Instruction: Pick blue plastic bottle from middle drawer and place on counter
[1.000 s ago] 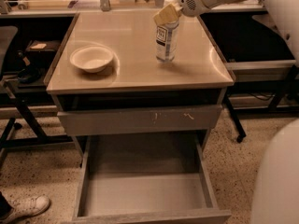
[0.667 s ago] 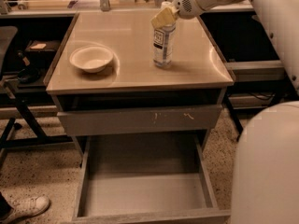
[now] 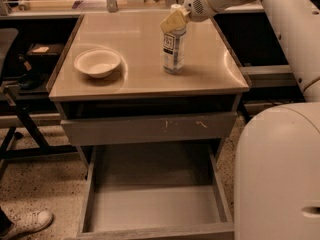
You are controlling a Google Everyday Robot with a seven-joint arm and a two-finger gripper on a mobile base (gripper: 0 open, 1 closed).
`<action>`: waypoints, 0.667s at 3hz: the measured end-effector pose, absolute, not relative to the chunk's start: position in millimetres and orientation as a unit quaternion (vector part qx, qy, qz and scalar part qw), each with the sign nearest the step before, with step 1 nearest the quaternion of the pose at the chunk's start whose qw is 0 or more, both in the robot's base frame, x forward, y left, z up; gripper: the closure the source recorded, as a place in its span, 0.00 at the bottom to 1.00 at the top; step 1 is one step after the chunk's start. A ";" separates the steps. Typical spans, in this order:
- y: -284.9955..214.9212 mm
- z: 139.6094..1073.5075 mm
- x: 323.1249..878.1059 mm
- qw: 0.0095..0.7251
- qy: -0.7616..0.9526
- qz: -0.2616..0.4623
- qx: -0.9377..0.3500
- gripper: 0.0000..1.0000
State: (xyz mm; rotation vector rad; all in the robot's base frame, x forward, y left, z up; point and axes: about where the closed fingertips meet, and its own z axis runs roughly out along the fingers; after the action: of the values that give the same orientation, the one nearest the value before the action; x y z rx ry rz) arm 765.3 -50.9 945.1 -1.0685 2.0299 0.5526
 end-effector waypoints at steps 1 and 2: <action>-50.9 945.1 765.4 0.381 0.795 0.217 -0.419 0.82; -50.9 945.1 765.4 0.381 0.795 0.217 -0.419 0.59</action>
Offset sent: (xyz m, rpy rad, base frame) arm 0.0000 0.0000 0.0001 0.0000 0.0000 0.0000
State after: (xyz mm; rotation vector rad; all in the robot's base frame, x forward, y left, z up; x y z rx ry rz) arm 765.4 -50.9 945.1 -1.0686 2.0300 0.5526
